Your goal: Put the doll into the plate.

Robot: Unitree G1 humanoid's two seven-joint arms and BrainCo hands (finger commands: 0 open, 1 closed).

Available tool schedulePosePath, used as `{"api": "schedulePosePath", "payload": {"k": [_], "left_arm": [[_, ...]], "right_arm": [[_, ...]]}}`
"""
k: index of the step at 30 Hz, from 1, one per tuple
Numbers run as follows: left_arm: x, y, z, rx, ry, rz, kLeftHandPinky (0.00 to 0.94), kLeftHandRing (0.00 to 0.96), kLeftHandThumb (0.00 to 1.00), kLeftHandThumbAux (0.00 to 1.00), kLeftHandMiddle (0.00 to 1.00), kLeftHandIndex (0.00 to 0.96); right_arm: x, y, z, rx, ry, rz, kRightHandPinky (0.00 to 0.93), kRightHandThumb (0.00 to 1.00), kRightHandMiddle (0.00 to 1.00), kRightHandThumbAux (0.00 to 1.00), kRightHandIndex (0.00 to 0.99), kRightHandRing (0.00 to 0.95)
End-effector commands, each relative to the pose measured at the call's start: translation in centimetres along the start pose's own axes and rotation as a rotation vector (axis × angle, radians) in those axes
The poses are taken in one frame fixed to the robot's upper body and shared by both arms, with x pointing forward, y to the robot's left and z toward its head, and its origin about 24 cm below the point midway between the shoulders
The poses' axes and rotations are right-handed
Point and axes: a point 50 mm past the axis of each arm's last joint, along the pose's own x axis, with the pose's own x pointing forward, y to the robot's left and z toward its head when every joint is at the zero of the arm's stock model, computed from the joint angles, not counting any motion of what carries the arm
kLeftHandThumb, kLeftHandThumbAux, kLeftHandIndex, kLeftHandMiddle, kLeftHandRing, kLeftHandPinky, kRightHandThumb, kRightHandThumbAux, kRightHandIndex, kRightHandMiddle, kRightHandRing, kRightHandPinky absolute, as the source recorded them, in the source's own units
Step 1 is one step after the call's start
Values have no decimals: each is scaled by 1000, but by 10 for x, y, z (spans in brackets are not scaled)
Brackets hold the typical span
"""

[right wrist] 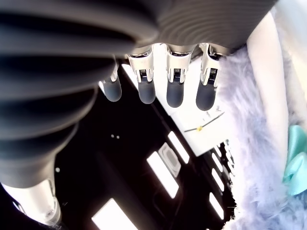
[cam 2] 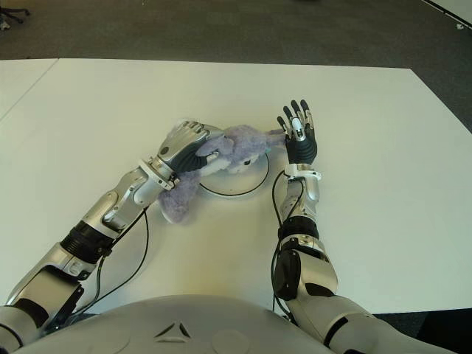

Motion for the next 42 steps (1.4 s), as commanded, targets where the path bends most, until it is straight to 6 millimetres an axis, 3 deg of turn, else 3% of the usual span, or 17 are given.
{"api": "schedulePosePath", "payload": {"k": [1,3,9,11,12,13,14,15,16,17,18,26,39,40,42], "left_arm": [[-26,-50,8,-295,32,-227,831,837,719,694,816,439],[-27,-50,8,-345,23,-241,774,804,718,692,783,437],[-26,-47,8,-437,-35,-278,725,744,711,691,721,427],[-26,-47,8,-454,-61,-290,623,636,703,692,591,418],[-26,-46,8,-459,-73,-297,615,628,703,692,582,418],[-26,-46,7,-462,-80,-302,515,501,695,696,442,408],[-27,-46,7,-467,-92,-314,489,468,693,698,406,405],[-29,-47,5,-470,-105,-339,365,343,539,561,296,189],[-30,-47,3,-472,-113,-356,226,226,414,536,197,69],[-31,-47,0,-467,-117,-378,202,207,392,533,181,49],[-32,-47,-1,-464,-119,-390,166,159,299,531,124,12],[-32,-44,-14,-420,-124,-382,116,65,172,564,15,0],[-31,-29,-32,-349,-97,-353,100,31,200,589,0,0],[-31,-27,-34,-339,-95,-352,27,19,178,564,0,0],[-32,-22,-38,-321,-92,-357,3,6,161,538,0,0]], "right_arm": [[-216,-34,-121,341,557,-614,162,172,87,702,27,90],[-216,-33,-121,332,556,-608,172,178,91,709,32,96],[-216,-32,-121,326,555,-588,156,183,94,720,39,93],[-216,-32,-121,326,556,-582,151,176,92,726,39,88],[-216,-32,-121,324,557,-582,151,175,91,726,39,88],[-216,-32,-122,324,558,-582,146,171,90,730,38,85],[-216,-32,-122,322,559,-582,145,169,89,731,38,85],[-216,-31,-122,320,560,-583,139,167,88,735,37,82],[-216,-31,-122,319,561,-583,131,156,85,740,33,76],[-216,-31,-122,318,562,-583,130,154,84,741,33,76],[-216,-31,-123,318,562,-583,128,152,83,739,29,75],[-215,-30,-123,325,565,-587,131,182,84,738,30,76],[-216,-29,-124,333,560,-593,139,204,87,736,45,78],[-216,-29,-124,333,560,-594,147,208,90,734,48,83],[-216,-29,-125,333,562,-594,147,212,91,734,49,85]]}}
